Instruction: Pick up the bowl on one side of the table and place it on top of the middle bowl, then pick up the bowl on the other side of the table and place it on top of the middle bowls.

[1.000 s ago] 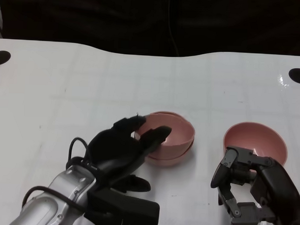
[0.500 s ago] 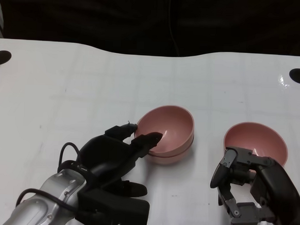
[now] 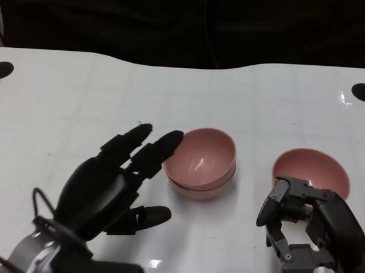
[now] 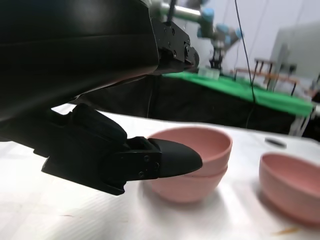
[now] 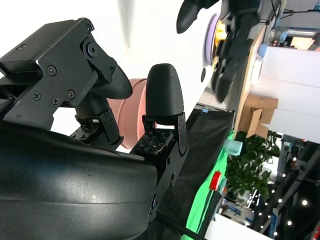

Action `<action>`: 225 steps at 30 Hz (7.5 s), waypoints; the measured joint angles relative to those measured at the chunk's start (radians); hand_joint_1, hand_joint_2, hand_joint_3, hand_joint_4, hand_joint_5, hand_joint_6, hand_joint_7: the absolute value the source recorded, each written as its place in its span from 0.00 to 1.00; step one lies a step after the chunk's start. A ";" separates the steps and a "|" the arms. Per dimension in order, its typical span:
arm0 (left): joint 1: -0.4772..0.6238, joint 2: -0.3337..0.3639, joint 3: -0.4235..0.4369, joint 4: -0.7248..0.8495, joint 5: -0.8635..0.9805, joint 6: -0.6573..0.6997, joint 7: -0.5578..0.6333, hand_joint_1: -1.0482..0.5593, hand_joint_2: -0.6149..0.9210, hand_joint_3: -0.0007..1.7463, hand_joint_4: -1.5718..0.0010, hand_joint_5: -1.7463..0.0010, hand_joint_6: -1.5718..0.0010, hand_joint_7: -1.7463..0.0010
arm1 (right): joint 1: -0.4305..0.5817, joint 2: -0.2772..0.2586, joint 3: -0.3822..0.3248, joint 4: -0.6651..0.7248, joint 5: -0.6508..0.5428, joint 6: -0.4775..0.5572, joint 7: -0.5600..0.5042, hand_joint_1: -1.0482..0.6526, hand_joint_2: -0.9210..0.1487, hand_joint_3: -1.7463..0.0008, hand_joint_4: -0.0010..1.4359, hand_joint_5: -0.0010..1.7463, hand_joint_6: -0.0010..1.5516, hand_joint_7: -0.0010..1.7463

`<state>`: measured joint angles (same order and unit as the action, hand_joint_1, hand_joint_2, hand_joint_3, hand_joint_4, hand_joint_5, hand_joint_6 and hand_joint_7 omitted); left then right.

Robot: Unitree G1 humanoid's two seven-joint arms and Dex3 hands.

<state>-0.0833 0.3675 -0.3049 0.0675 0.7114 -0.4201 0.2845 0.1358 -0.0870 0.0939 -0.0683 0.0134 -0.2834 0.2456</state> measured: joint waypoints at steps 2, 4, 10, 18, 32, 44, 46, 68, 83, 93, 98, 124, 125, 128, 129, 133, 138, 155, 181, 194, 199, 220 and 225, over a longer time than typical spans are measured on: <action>0.030 -0.004 0.029 -0.004 -0.020 -0.039 0.039 0.33 1.00 0.19 0.99 0.52 0.80 0.90 | 0.000 0.000 -0.001 0.004 0.000 -0.002 -0.003 0.64 0.49 0.24 0.55 0.95 0.48 0.80; 0.045 -0.008 0.045 -0.006 -0.035 -0.063 0.058 0.35 1.00 0.21 1.00 0.40 0.83 0.81 | -0.002 0.000 -0.002 0.005 0.000 -0.002 -0.004 0.65 0.48 0.23 0.55 0.94 0.48 0.80; 0.137 -0.035 0.119 -0.041 -0.095 -0.157 0.123 0.52 0.97 0.20 0.79 0.23 0.75 0.55 | -0.007 0.000 -0.009 0.006 0.008 -0.003 -0.006 0.67 0.46 0.23 0.50 0.92 0.45 0.77; 0.231 -0.114 0.166 -0.078 -0.390 -0.253 0.057 0.69 0.70 0.68 0.59 0.15 0.60 0.34 | -0.040 -0.004 -0.017 0.055 -0.031 -0.111 -0.018 0.61 0.49 0.32 0.41 0.85 0.38 0.67; 0.419 -0.189 0.241 -0.225 -0.626 -0.127 -0.149 0.65 0.65 0.82 0.45 0.00 0.51 0.09 | -0.080 -0.110 -0.060 0.081 -0.306 -0.207 -0.158 0.45 0.13 0.88 0.11 0.60 0.13 0.36; 0.416 -0.210 0.262 -0.224 -0.646 -0.089 -0.244 0.66 0.65 0.82 0.45 0.00 0.52 0.07 | -0.049 -0.189 -0.061 -0.119 -0.713 0.042 -0.246 0.30 0.13 1.00 0.06 0.42 0.14 0.13; 0.416 -0.213 0.263 -0.224 -0.646 -0.088 -0.253 0.66 0.65 0.82 0.45 0.00 0.52 0.06 | -0.041 -0.192 -0.053 -0.151 -0.765 0.102 -0.231 0.29 0.13 1.00 0.06 0.41 0.14 0.11; 0.409 -0.247 0.271 -0.223 -0.642 -0.086 -0.307 0.69 0.61 0.89 0.42 0.00 0.52 0.04 | -0.233 -0.290 0.172 0.068 -0.997 0.323 -0.104 0.39 0.03 1.00 0.48 0.14 0.44 0.03; 0.406 -0.249 0.273 -0.224 -0.654 -0.075 -0.333 0.69 0.58 0.93 0.42 0.00 0.50 0.05 | -0.368 -0.298 0.257 0.361 -0.961 0.199 -0.376 0.52 0.00 0.96 0.62 1.00 0.51 0.80; 0.392 -0.255 0.271 -0.223 -0.668 -0.073 -0.341 0.68 0.57 0.93 0.42 0.00 0.50 0.06 | -0.407 -0.304 0.227 0.395 -0.885 0.043 -0.626 0.54 0.53 0.30 0.67 1.00 0.46 1.00; 0.393 -0.255 0.271 -0.223 -0.667 -0.066 -0.342 0.68 0.56 0.93 0.42 0.00 0.50 0.06 | -0.422 -0.301 0.223 0.364 -0.854 -0.006 -0.635 0.54 0.58 0.24 0.67 1.00 0.46 0.99; 0.391 -0.256 0.272 -0.218 -0.670 -0.057 -0.368 0.70 0.55 0.96 0.40 0.00 0.49 0.05 | -0.685 -0.127 0.324 0.518 -0.757 -0.277 -0.549 0.55 0.65 0.28 0.67 1.00 0.47 1.00; 0.391 -0.256 0.271 -0.218 -0.670 -0.056 -0.368 0.70 0.55 0.96 0.40 0.00 0.49 0.06 | -0.691 -0.119 0.334 0.533 -0.755 -0.281 -0.540 0.56 0.65 0.28 0.67 1.00 0.48 1.00; 0.389 -0.257 0.271 -0.218 -0.669 -0.056 -0.368 0.70 0.55 0.96 0.40 0.00 0.49 0.06 | -0.712 -0.105 0.358 0.597 -0.756 -0.311 -0.523 0.55 0.63 0.28 0.66 1.00 0.48 1.00; 0.389 -0.257 0.271 -0.218 -0.669 -0.056 -0.368 0.70 0.55 0.96 0.40 0.00 0.49 0.06 | -0.717 -0.104 0.363 0.614 -0.756 -0.317 -0.521 0.55 0.63 0.28 0.65 1.00 0.48 1.00; 0.389 -0.257 0.271 -0.217 -0.669 -0.056 -0.368 0.70 0.55 0.97 0.40 0.00 0.49 0.06 | -0.731 -0.104 0.371 0.643 -0.756 -0.332 -0.521 0.55 0.63 0.29 0.65 1.00 0.48 1.00; 0.389 -0.257 0.271 -0.217 -0.669 -0.056 -0.368 0.70 0.55 0.97 0.39 0.00 0.49 0.06 | -0.736 -0.104 0.372 0.650 -0.756 -0.338 -0.521 0.55 0.62 0.29 0.65 1.00 0.48 1.00; 0.394 -0.258 0.265 -0.227 -0.662 -0.047 -0.368 0.70 0.56 0.96 0.39 0.00 0.48 0.06 | -0.762 -0.135 0.434 0.716 -0.800 -0.244 -0.365 0.37 0.00 0.92 0.37 0.18 0.42 0.01; 0.393 -0.258 0.265 -0.226 -0.659 -0.047 -0.368 0.71 0.55 0.98 0.39 0.00 0.48 0.06 | -0.706 -0.180 0.438 0.555 -0.843 -0.185 -0.381 0.18 0.00 0.80 0.06 0.10 0.15 0.00; 0.380 -0.258 0.266 -0.224 -0.660 -0.048 -0.369 0.72 0.55 0.98 0.39 0.00 0.48 0.05 | -0.616 -0.226 0.368 0.443 -0.814 -0.201 -0.447 0.17 0.00 0.80 0.00 0.14 0.10 0.00; 0.377 -0.258 0.266 -0.217 -0.659 -0.049 -0.369 0.73 0.55 0.98 0.38 0.00 0.48 0.05 | -0.554 -0.244 0.330 0.399 -0.789 -0.266 -0.512 0.19 0.00 0.80 0.00 0.27 0.11 0.01; 0.368 -0.259 0.269 -0.194 -0.661 -0.061 -0.371 0.72 0.55 0.97 0.39 0.00 0.48 0.06 | -0.149 -0.274 0.137 0.238 -0.288 -0.523 -0.417 0.62 0.39 0.46 0.53 0.67 0.59 0.32; 0.369 -0.257 0.271 -0.193 -0.668 -0.065 -0.377 0.72 0.55 0.97 0.39 0.00 0.48 0.06 | -0.057 -0.210 0.131 0.144 -0.143 -0.438 -0.327 0.69 0.56 0.19 0.61 0.90 0.57 0.64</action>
<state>0.2860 0.1100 -0.0338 -0.1260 0.0437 -0.4851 -0.0921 0.0791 -0.2968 0.2249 0.0758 -0.1297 -0.7217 -0.0811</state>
